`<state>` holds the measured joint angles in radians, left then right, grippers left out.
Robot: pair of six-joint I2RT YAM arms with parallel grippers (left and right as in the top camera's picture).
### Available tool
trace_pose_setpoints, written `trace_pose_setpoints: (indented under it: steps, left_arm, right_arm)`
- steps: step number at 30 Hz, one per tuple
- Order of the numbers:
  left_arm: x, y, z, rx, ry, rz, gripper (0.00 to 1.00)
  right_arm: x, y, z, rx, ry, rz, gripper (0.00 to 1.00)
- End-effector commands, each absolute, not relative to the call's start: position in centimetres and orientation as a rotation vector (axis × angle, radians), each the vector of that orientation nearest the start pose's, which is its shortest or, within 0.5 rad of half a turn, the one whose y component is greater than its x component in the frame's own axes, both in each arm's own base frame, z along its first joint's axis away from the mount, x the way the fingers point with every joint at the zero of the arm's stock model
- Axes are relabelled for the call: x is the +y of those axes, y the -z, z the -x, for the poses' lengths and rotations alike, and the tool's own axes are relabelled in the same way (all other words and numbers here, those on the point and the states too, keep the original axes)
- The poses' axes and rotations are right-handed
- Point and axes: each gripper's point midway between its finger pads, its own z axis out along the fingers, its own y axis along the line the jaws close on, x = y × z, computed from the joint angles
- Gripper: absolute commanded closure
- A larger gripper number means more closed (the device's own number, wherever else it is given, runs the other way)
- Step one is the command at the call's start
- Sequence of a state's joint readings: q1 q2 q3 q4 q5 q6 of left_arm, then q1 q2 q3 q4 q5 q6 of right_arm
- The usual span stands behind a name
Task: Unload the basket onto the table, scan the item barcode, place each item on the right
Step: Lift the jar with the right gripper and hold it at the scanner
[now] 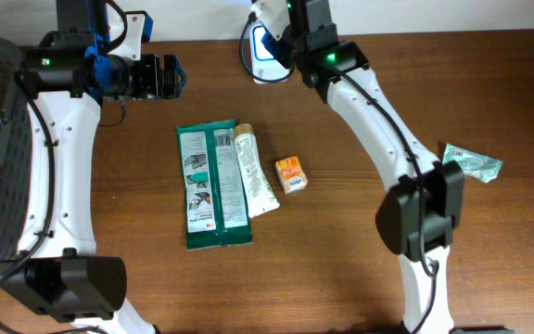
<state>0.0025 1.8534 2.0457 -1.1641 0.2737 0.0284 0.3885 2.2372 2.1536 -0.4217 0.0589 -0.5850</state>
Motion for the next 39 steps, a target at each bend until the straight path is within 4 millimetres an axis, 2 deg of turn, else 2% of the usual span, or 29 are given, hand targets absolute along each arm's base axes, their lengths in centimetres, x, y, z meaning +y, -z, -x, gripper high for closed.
trace_pose_setpoints:
  steps: [1, 5, 6, 10, 15, 19, 21, 24, 27, 29, 31, 33, 35, 37, 39]
  left_arm:
    - [-4.6, -27.9, -45.7, 2.511, 0.347, -0.131, 0.01]
    - [-4.6, -27.9, -45.7, 2.511, 0.347, -0.131, 0.01]
    - [-4.6, -27.9, -45.7, 2.511, 0.347, -0.131, 0.01]
    - [-4.6, -27.9, -45.7, 2.511, 0.347, -0.131, 0.01]
    - [-4.6, -27.9, -45.7, 2.511, 0.347, -0.131, 0.01]
    - [-4.6, -27.9, -45.7, 2.511, 0.347, -0.131, 0.01]
    - [-4.6, -27.9, -45.7, 2.51, 0.347, -0.131, 0.01]
    - [-4.6, -27.9, -45.7, 2.511, 0.347, -0.131, 0.01]
    - [-4.6, -27.9, -45.7, 2.511, 0.347, -0.131, 0.01]
    - [-4.6, -27.9, -45.7, 2.511, 0.347, -0.131, 0.01]
    - [-4.6, -27.9, -45.7, 2.511, 0.347, -0.131, 0.01]
    - [-4.6, -27.9, -45.7, 2.511, 0.347, -0.131, 0.01]
    - [-4.6, -27.9, -45.7, 2.511, 0.347, -0.131, 0.01]
    - [-4.6, -27.9, -45.7, 2.511, 0.347, -0.131, 0.01]
    - [-4.6, -27.9, -45.7, 2.511, 0.347, -0.131, 0.01]
  right_arm:
    - [23.2, -21.9, -62.8, 1.705, 0.421, 1.146, 0.51]
    - [23.9, -21.0, -64.9, 1.55, 0.562, 1.234, 0.5]
    - [24.0, -20.9, -65.2, 1.506, 0.604, 1.274, 0.46]
    - [24.1, -21.3, -65.5, 1.437, 0.668, 1.325, 0.45]
    - [24.1, -21.3, -65.5, 1.436, 0.665, 1.326, 0.45]
    - [24.9, -20.9, -65.0, 1.441, 0.643, 1.342, 0.45]
    - [25.5, -20.7, -64.6, 1.458, 0.592, 1.335, 0.45]
    - [26.4, -21.8, -63.1, 1.51, 0.43, 1.296, 0.46]
    - [27.0, -24.7, -60.7, 1.579, 0.236, 1.223, 0.46]
    - [27.7, -27.9, -57.1, 1.648, -0.005, 1.164, 0.44]
    - [28.2, -29.5, -53.5, 1.698, -0.191, 1.174, 0.44]
    - [27.8, -30.1, -50.5, 1.79, -0.307, 1.168, 0.45]
    - [26.5, -28.7, -47.9, 1.949, -0.36, 1.162, 0.46]
    - [24.5, -25.1, -44.8, 2.172, -0.362, 1.205, 0.46]
    - [22.6, -22.5, -42.6, 2.34, -0.324, 1.236, 0.49]
